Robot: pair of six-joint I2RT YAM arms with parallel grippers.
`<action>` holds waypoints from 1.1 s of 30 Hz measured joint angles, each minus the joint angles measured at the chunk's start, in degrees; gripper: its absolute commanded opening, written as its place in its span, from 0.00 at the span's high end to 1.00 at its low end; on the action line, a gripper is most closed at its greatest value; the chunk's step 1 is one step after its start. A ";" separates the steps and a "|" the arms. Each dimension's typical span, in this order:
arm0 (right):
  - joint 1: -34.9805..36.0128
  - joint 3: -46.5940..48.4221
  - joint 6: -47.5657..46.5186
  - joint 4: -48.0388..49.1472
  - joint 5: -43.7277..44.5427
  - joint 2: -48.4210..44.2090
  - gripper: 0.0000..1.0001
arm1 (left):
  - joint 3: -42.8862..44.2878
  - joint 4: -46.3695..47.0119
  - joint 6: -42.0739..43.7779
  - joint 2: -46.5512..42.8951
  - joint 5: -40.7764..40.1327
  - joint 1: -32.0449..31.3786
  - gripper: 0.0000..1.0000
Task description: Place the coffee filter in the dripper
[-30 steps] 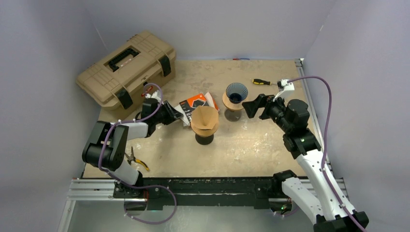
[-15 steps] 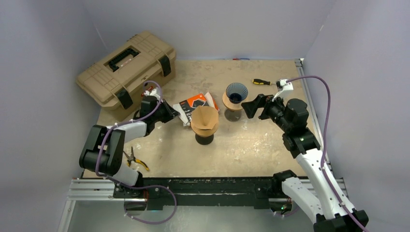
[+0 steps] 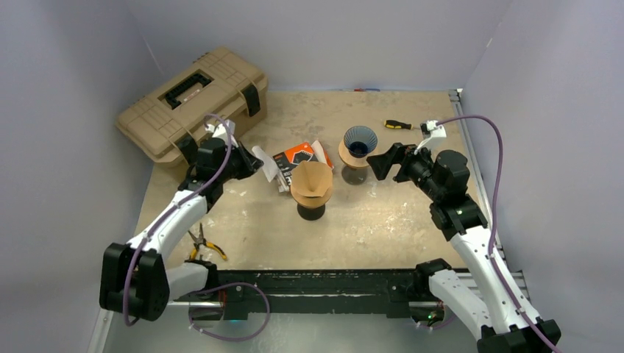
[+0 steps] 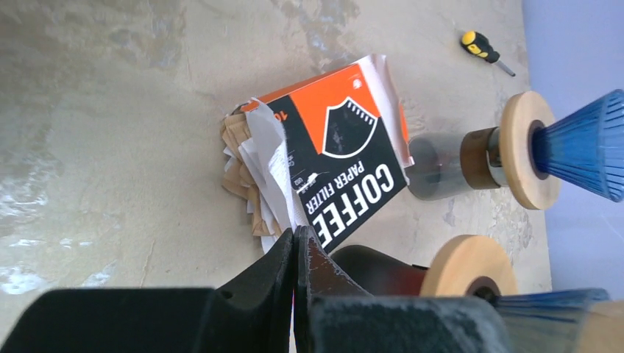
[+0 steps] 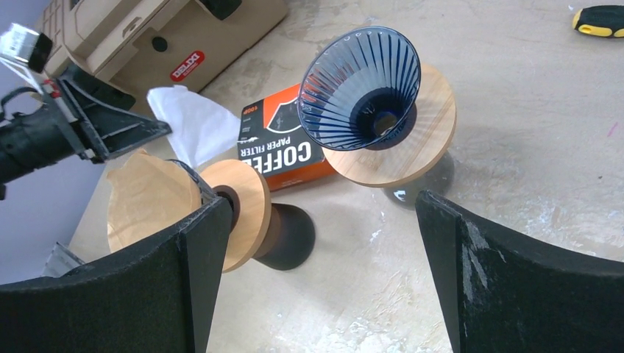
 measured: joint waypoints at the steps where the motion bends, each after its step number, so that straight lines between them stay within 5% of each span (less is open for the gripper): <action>1: 0.00 0.00 0.17 -0.04 -0.07 0.00 0.01 | 0.90 -1.60 0.68 -1.25 -0.17 0.00 1.00; 17: 0.00 1.62 2.10 -2.58 -2.95 -1.55 0.01 | 25.07 -25.29 11.98 -12.02 1.77 0.00 1.00; 33: 0.00 7.06 -0.92 -1.64 -14.23 0.46 0.01 | 35.41 -32.11 20.90 -18.29 28.30 0.02 0.99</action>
